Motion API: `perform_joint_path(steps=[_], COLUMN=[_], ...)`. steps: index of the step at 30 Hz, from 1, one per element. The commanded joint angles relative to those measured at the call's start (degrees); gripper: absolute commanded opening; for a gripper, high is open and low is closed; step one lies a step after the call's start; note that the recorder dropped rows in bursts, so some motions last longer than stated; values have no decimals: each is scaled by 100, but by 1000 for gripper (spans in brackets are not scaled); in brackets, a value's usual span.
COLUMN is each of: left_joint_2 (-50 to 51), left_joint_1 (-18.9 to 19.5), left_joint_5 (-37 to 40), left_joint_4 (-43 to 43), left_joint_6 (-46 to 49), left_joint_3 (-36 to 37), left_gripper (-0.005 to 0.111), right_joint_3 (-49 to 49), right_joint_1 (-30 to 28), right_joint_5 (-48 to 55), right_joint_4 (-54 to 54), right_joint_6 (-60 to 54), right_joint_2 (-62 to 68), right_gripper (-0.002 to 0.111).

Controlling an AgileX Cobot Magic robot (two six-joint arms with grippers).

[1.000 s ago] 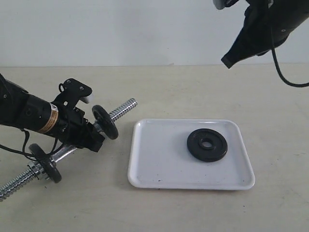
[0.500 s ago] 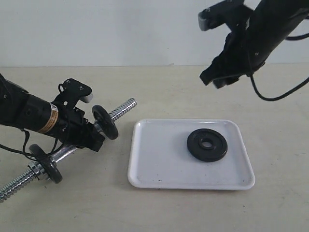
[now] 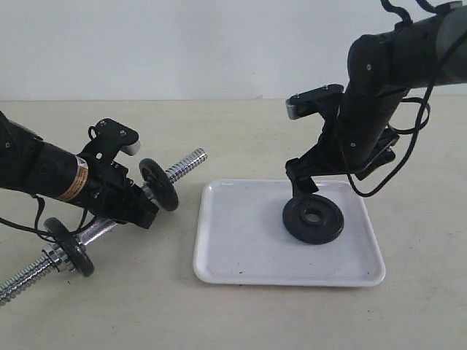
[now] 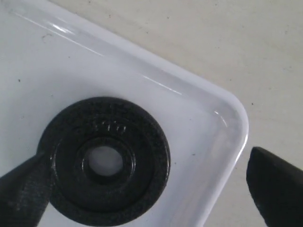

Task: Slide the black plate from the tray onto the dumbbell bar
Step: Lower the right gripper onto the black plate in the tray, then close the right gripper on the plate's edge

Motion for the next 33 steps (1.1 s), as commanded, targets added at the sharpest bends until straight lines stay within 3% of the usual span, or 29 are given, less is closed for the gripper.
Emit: perform_joint_path(steps=[1, 9, 20, 29, 33], left_joint_2=[-281, -281, -281, -281, -281], left_joint_1=[-22, -22, -22, -22, -22], left_joint_5=[-215, -202, -213, -213, -213], left_joint_4=[-203, -203, -203, -203, -203], left_joint_6=[-64, -64, -64, -64, -64], left_joint_3=[-83, -83, -83, -83, -83], left_gripper=[4, 4, 4, 4, 4], right_joint_3=[-18, -18, -6, 520, 658], right_joint_1=[4, 277, 570, 570, 570], right_joint_5=[-59, 60, 229, -299, -648], right_joint_4=[234, 452, -1184, -805, -124], right_joint_6=[40, 189, 1239, 1119, 555], right_joint_2=[88, 88, 88, 88, 88], right_gripper=[104, 104, 104, 104, 104])
